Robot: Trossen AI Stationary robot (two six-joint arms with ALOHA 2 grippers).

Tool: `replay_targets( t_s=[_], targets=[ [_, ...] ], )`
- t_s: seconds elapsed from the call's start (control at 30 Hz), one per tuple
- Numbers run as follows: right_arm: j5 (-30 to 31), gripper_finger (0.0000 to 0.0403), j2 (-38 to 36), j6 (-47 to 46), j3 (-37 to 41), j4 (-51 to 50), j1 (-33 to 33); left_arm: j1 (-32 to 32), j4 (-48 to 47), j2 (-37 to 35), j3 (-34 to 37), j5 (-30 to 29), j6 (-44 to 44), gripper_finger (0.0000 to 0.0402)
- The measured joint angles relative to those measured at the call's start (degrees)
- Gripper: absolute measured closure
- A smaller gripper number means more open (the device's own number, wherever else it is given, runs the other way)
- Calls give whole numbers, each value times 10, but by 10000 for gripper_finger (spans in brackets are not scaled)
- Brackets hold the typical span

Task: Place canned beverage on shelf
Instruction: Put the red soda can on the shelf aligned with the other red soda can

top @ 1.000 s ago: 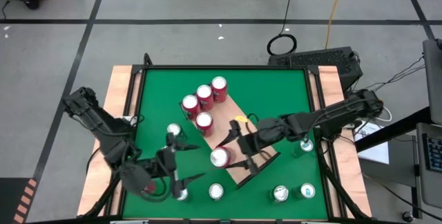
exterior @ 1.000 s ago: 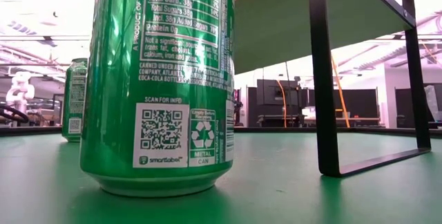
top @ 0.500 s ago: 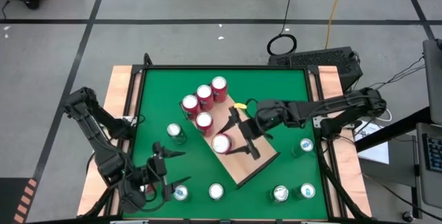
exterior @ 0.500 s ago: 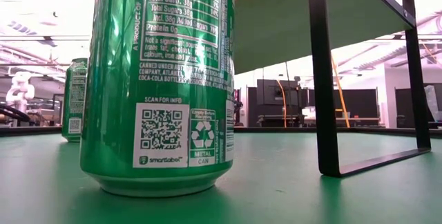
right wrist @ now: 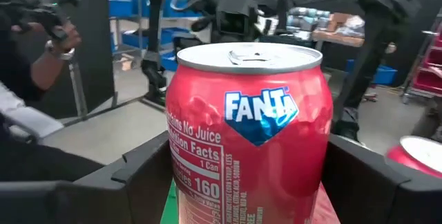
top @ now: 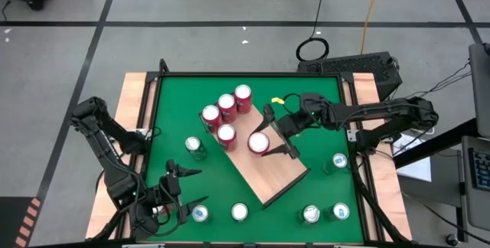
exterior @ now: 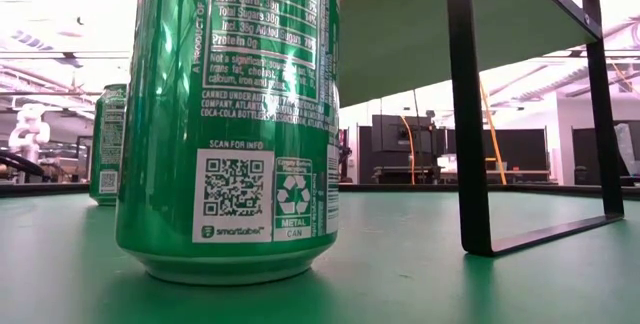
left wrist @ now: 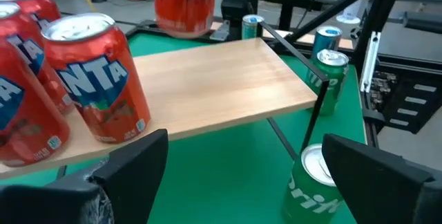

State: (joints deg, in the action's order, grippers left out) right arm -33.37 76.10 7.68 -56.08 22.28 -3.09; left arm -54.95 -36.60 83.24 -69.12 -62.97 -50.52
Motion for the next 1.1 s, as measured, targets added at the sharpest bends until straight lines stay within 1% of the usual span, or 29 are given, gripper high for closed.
replay_targets(
  t_s=[0.13,0.27,0.47,0.57,0.7,0.9,1.1],
  targets=[
    [0,103,7,1,36,60,-17,2,3,0,4,-2,13,21],
    [-2,103,16,9,44,75,-35,9,18,0,23,-3,13,21],
    [-58,103,47,9,44,89,-71,21,17,0,41,-3,-17,20],
    [-63,103,64,2,44,118,-84,21,18,0,43,-2,-17,20],
    [-88,103,93,-17,44,161,-98,21,17,0,43,-2,-16,20],
    [-89,103,116,-21,44,175,-112,21,15,0,43,0,-15,20],
    [-89,103,119,-12,43,182,-112,21,13,0,43,0,-11,20]
  ],
)
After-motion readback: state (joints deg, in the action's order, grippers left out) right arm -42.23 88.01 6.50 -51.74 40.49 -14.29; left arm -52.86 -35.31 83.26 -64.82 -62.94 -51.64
